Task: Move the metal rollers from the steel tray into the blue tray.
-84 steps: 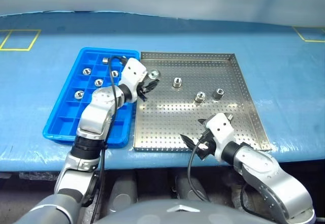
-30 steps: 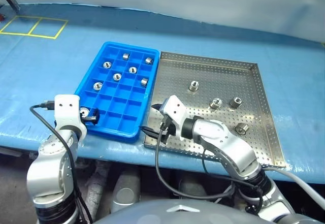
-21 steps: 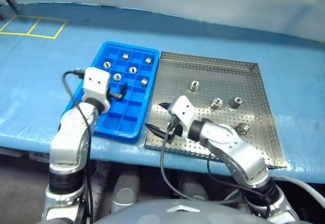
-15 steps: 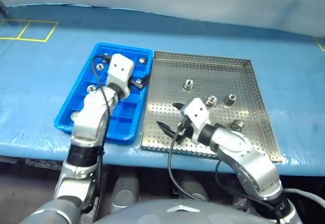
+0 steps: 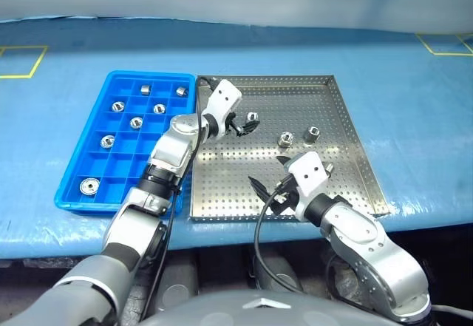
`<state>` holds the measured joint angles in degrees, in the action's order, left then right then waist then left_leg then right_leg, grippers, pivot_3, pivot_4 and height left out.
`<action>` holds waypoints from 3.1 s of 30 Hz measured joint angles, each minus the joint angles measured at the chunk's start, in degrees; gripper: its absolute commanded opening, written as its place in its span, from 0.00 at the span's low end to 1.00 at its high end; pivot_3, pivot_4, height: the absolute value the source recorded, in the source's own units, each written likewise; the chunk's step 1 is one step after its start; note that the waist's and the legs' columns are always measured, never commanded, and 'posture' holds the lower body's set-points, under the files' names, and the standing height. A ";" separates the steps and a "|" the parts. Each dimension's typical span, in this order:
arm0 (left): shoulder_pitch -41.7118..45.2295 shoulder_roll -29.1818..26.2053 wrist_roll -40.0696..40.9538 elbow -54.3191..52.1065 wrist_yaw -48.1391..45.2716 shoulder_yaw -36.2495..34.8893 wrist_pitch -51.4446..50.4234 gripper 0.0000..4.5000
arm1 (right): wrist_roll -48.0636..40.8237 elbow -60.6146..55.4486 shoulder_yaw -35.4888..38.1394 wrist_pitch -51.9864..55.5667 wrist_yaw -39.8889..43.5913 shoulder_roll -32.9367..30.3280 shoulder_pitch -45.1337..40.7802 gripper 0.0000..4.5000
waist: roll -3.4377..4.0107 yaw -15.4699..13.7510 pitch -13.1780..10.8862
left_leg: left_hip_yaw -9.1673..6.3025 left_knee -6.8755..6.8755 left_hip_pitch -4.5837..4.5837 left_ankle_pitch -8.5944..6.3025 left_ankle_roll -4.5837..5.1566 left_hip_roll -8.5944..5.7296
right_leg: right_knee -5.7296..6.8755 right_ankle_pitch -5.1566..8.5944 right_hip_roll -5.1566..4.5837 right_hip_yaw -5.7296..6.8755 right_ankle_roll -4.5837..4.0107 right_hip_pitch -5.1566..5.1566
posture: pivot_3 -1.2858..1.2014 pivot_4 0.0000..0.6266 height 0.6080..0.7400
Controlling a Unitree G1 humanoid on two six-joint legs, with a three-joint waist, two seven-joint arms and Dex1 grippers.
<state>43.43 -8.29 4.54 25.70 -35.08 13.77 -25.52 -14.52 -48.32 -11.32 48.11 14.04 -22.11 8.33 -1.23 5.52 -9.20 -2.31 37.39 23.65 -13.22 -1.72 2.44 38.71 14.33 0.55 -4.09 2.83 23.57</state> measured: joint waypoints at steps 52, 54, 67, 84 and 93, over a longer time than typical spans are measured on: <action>-20.23 -2.64 3.43 -35.88 14.28 -17.20 -8.25 0.38 | -0.36 5.38 -6.00 -0.23 4.21 1.76 -8.89 1.00 | 0.03 -1.70 0.01 | 0.00 -0.01 -0.15 0.05 -0.07 0.04 | 0.22 0.00 0.00 -0.04 0.04 -0.04 | 0.55 0.24 1.00; -24.47 -4.13 3.53 -42.69 16.16 -19.42 -12.63 0.38 | -0.44 7.18 -7.36 -0.59 5.59 2.16 -11.25 1.00 | 0.02 -2.78 0.00 | -0.03 0.01 -0.13 0.05 -0.07 0.03 | 0.21 0.00 -0.02 -0.01 0.04 -0.06 | 0.56 0.24 1.00; -40.77 -4.72 4.51 -60.38 25.52 -25.39 -25.74 0.38 | -0.55 16.97 -13.60 -4.76 12.68 5.54 -20.62 1.00 | -0.01 -8.66 0.01 | -0.18 0.04 -0.09 0.05 -0.07 0.02 | 0.16 0.02 -0.04 0.17 -0.04 -0.10 | 0.62 0.24 1.00; -44.07 -4.63 2.93 -61.05 29.92 -23.13 -29.94 0.51 | -0.05 17.71 -13.59 -5.56 13.25 5.77 -20.26 1.00 | 0.00 -9.65 0.01 | -0.17 0.01 -0.09 0.05 -0.08 0.04 | 0.15 0.05 -0.03 0.18 -0.11 -0.07 | 0.60 0.24 1.00; -40.52 -5.48 3.37 -60.68 29.34 -23.27 -30.39 1.00 | 0.19 17.39 -13.16 -5.55 11.98 5.66 -18.95 1.00 | 0.00 -9.28 0.01 | -0.17 0.01 -0.09 0.05 -0.08 0.04 | 0.15 0.06 -0.03 0.18 -0.11 -0.07 | 0.57 0.24 1.00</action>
<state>2.91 -13.77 7.91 -34.98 -5.74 -9.50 -55.91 -14.33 -30.93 -24.49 42.55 26.02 -16.45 -10.61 -1.23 -3.75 -9.19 -2.48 37.40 23.56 -13.16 -1.80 2.48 38.86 14.39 0.51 -3.91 2.72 23.51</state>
